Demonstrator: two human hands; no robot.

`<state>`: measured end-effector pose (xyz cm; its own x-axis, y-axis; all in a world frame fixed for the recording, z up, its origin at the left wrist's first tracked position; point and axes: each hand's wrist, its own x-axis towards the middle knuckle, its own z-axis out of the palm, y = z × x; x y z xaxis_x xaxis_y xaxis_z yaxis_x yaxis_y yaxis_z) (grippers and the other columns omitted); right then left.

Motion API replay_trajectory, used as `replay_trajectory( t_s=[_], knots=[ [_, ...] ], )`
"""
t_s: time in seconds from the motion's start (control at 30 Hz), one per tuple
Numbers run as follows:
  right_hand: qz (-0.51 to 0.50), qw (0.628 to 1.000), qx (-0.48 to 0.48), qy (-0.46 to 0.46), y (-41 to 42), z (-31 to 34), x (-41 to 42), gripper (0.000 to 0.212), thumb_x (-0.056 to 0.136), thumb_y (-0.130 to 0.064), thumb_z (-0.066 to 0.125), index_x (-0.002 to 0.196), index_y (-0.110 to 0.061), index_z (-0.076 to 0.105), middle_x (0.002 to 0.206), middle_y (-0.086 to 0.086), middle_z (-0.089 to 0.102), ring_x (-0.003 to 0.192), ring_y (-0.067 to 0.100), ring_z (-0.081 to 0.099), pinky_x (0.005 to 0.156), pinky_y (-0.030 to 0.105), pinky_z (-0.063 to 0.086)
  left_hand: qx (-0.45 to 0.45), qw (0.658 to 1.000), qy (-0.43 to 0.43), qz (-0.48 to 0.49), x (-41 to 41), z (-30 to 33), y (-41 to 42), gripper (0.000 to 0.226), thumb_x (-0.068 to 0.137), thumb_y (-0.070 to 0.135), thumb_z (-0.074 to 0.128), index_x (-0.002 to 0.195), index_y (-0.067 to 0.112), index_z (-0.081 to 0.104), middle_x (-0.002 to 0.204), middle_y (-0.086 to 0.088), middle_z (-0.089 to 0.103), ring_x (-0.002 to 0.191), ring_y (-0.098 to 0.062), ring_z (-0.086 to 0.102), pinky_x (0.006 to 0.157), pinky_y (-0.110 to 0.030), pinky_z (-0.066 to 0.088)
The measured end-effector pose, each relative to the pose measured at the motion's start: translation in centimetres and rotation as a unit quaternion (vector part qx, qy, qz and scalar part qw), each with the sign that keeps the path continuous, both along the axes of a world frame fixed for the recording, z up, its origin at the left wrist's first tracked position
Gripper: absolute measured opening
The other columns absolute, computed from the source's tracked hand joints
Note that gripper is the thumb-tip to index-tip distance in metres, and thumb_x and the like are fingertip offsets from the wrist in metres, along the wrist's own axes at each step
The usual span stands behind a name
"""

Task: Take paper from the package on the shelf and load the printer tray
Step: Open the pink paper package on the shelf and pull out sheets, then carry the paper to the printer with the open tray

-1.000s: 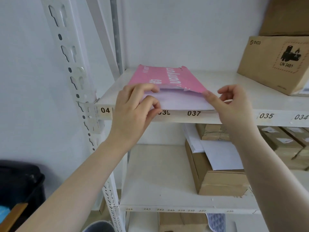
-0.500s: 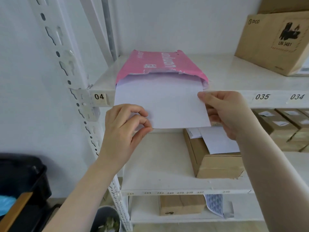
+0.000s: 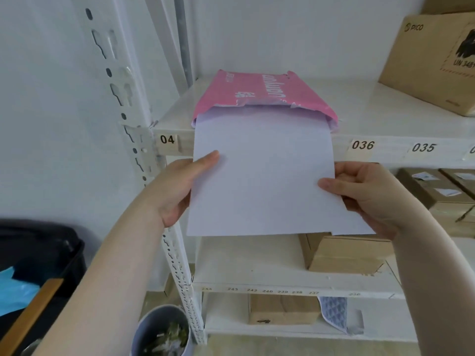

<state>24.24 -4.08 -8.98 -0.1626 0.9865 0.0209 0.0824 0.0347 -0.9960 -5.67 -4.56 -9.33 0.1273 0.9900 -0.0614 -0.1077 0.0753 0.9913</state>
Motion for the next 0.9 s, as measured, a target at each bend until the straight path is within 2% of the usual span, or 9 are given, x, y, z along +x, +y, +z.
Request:
replay_trajectory(
  t_s=[0.1,0.17,0.23,0.33,0.4,0.6,0.77,0.83,0.9],
  knots=[
    [0.068,0.997,-0.026,-0.023,-0.2,0.0,-0.6,0.037,0.068,-0.032,0.069,0.101,-0.016,0.070,0.099,0.002,0.077,0.088,0.021,0.073,0.064,0.027,0.060,-0.011,1.000,-0.014,0.018,0.8,-0.5,0.2,0.037,0.068,0.042,0.073,0.094,0.015,0.075,0.098,-0.003,0.077,0.087,-0.021,0.074,0.062,-0.028,0.059],
    [0.065,0.997,-0.038,-0.017,-0.1,0.1,-1.4,0.041,0.068,-0.042,0.068,0.100,-0.016,0.070,0.099,0.001,0.077,0.090,0.020,0.073,0.069,0.030,0.061,-0.004,0.999,-0.008,0.033,1.2,-0.9,0.1,0.032,0.073,0.038,0.072,0.095,0.015,0.073,0.095,-0.002,0.078,0.084,-0.020,0.075,0.061,-0.028,0.059],
    [0.028,0.999,-0.043,0.017,-0.1,0.0,-2.1,0.041,0.070,-0.046,0.067,0.095,-0.013,0.072,0.095,0.004,0.077,0.086,0.021,0.074,0.065,0.030,0.061,0.012,0.999,-0.003,0.044,1.5,-1.3,-0.1,0.024,0.077,0.034,0.070,0.092,0.016,0.073,0.092,-0.001,0.078,0.083,-0.019,0.075,0.061,-0.027,0.059],
    [-0.040,0.998,-0.021,0.045,-0.5,-0.6,-3.0,0.024,0.082,-0.035,0.067,0.077,-0.012,0.074,0.084,0.007,0.078,0.073,0.023,0.075,0.053,0.029,0.057,0.035,0.997,0.015,0.065,1.7,-2.1,-0.5,0.018,0.081,0.031,0.068,0.092,0.018,0.073,0.091,0.001,0.078,0.084,-0.017,0.074,0.066,-0.027,0.059],
    [-0.066,0.997,0.005,0.042,-1.2,-1.5,-3.2,0.022,0.085,-0.029,0.067,0.072,-0.013,0.074,0.077,0.005,0.077,0.065,0.020,0.074,0.049,0.027,0.056,0.057,0.995,0.035,0.072,1.9,-2.8,-1.1,0.014,0.084,0.030,0.067,0.092,0.021,0.074,0.092,0.005,0.078,0.086,-0.013,0.074,0.068,-0.023,0.058],
    [-0.117,0.992,0.036,0.034,-5.7,-5.2,-2.5,0.021,0.077,-0.034,0.066,0.075,-0.015,0.074,0.078,0.005,0.077,0.065,0.020,0.074,0.050,0.026,0.056,0.078,0.994,0.063,0.051,3.3,-6.9,-3.7,0.009,0.081,0.038,0.068,0.083,0.037,0.076,0.089,0.013,0.077,0.084,-0.008,0.073,0.065,-0.015,0.055],
    [-0.151,0.988,0.021,0.003,-9.6,-7.9,-0.5,0.025,0.076,-0.035,0.067,0.076,-0.011,0.073,0.078,0.006,0.077,0.066,0.022,0.073,0.054,0.035,0.060,0.051,0.992,0.078,0.083,5.5,-11.2,-7.5,0.008,0.080,0.042,0.068,0.084,0.042,0.074,0.089,0.019,0.076,0.084,-0.002,0.072,0.071,-0.025,0.052],
    [-0.150,0.988,0.002,-0.018,-11.5,-9.0,0.8,0.025,0.078,-0.035,0.068,0.077,-0.011,0.073,0.077,0.006,0.077,0.066,0.022,0.073,0.056,0.038,0.060,0.050,0.988,0.095,0.113,6.6,-12.8,-9.5,0.007,0.076,0.047,0.069,0.080,0.044,0.074,0.084,0.025,0.074,0.080,0.006,0.069,0.067,-0.018,0.052],
    [-0.157,0.987,-0.012,-0.040,-13.6,-10.4,2.2,0.023,0.083,-0.031,0.068,0.075,-0.010,0.072,0.072,0.004,0.076,0.062,0.019,0.072,0.053,0.035,0.057,0.057,0.988,0.098,0.107,8.1,-14.1,-11.5,0.006,0.077,0.047,0.071,0.079,0.043,0.074,0.083,0.029,0.073,0.080,0.010,0.067,0.064,-0.005,0.048]
  ],
)
